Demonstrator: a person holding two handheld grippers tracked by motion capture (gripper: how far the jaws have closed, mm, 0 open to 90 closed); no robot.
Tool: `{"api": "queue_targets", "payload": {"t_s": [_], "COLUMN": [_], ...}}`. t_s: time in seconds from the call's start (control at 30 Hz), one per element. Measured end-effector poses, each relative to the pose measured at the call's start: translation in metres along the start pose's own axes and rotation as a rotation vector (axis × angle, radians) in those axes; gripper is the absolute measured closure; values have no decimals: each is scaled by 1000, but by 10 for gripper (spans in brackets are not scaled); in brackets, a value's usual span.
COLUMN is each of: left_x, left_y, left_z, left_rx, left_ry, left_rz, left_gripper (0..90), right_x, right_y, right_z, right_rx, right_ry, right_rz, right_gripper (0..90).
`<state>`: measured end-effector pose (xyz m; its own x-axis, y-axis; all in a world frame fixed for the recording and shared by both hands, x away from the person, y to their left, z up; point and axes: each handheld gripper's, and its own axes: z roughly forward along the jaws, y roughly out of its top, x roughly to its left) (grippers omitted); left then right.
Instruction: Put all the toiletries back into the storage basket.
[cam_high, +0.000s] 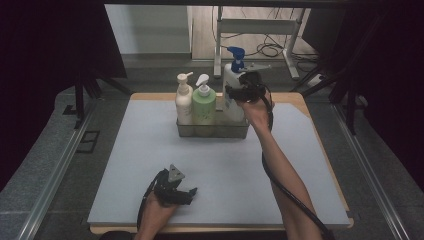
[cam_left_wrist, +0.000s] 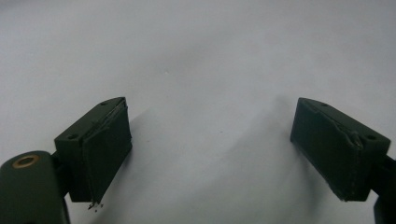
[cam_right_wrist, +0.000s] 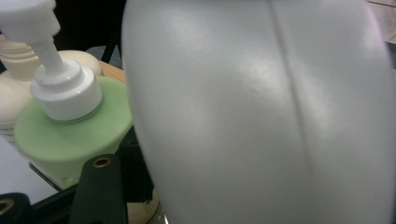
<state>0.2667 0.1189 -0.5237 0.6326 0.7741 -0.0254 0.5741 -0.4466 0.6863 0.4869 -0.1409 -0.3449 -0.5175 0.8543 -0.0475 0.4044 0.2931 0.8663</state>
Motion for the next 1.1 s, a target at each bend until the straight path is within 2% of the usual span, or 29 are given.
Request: {"api": "queue_targets", "payload": {"t_s": [0.47, 1.1], "left_x": [0, 0], "left_y": [0, 0], "left_z": [0, 0], "left_rx": [1, 4], "left_ry": [0, -1], "left_rz": [-1, 1], "left_gripper": [121, 121], "right_x": [4, 6], "right_y": [-18, -38], "right_z": [17, 27], "right_rx": [31, 65], "right_ry": [12, 20], "right_rz": [12, 22], "right_gripper": [381, 381]}}
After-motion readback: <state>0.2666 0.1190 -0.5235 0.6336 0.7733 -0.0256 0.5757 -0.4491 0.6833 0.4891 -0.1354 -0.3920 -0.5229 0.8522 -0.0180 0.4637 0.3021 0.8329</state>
